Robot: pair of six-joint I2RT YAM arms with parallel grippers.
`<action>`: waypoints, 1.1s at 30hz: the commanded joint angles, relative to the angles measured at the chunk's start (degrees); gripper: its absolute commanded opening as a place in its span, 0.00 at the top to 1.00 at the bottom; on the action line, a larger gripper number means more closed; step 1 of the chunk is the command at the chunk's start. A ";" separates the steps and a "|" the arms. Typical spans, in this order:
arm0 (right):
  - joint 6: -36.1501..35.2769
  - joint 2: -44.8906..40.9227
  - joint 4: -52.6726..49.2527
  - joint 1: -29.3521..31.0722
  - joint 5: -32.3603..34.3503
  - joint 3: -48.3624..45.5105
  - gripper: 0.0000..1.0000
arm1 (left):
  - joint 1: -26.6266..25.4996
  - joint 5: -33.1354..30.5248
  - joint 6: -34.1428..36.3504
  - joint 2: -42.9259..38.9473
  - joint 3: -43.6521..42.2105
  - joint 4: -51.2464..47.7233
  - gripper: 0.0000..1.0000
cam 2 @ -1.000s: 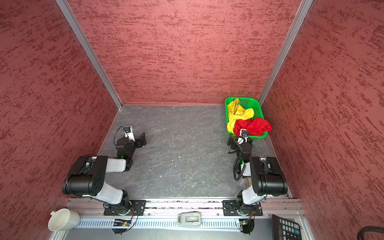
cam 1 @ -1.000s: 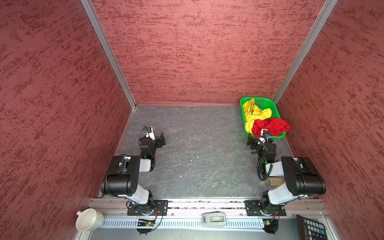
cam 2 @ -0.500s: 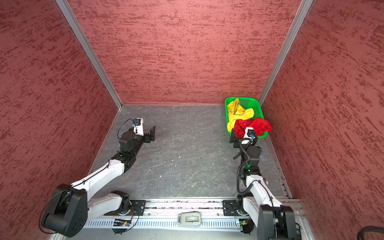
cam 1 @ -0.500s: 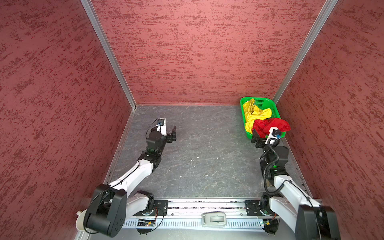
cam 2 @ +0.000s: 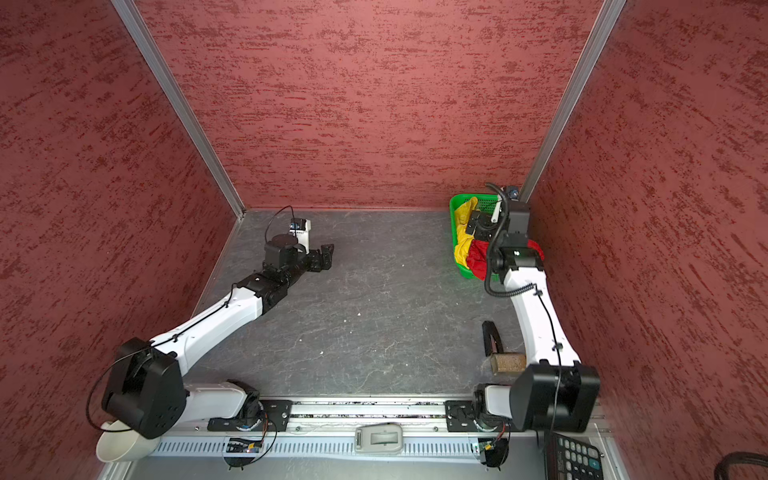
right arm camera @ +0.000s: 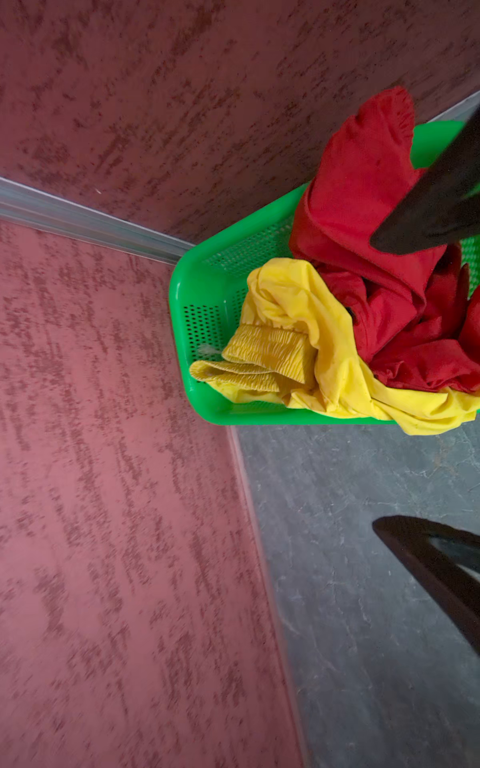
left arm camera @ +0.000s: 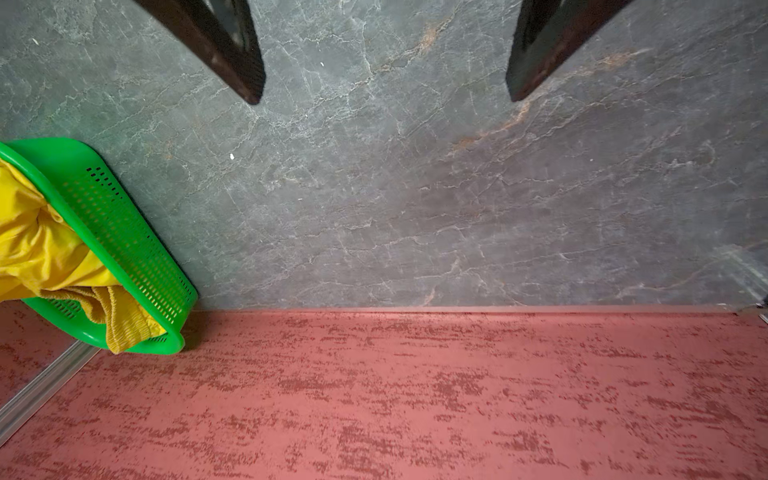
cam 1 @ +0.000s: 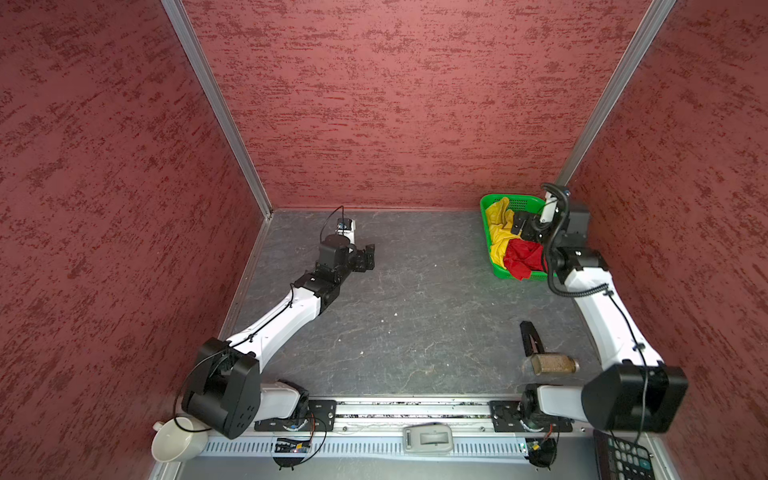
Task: Fold and stack the shorts
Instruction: 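Reach the right gripper into the green basket and grasp the yellow shorts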
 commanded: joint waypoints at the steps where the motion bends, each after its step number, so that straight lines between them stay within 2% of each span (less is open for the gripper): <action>1: -3.67 8.59 -14.11 -0.86 2.31 10.23 0.01 | -0.18 0.97 -0.28 1.62 2.42 -2.65 0.08; 4: -3.83 16.13 -18.99 -1.63 2.29 18.98 0.01 | -0.09 1.02 0.03 2.76 3.45 -3.53 0.08; 10: 0.87 26.88 -23.09 -6.36 -0.08 28.70 0.01 | 0.22 1.83 -0.21 4.41 3.56 -3.64 0.07; 18: 7.42 33.59 -20.87 -12.56 -6.58 32.21 0.01 | 0.35 2.81 -0.47 7.26 4.17 -3.60 0.07; 24: 10.58 37.98 -17.61 -13.22 -12.69 34.26 0.01 | 0.44 3.30 -0.84 8.80 4.79 -3.27 0.07; 27: 12.01 40.45 -16.82 -13.24 -13.49 35.38 0.01 | 0.40 3.42 -1.00 9.37 5.37 -3.49 0.07; 31: 13.19 42.56 -13.30 -13.22 -16.22 36.01 0.08 | 0.43 3.37 -1.02 9.47 5.57 -3.47 0.07; 33: 14.26 43.75 -11.82 -13.22 -17.33 36.64 0.20 | 0.47 3.19 -0.84 9.45 5.67 -3.54 0.08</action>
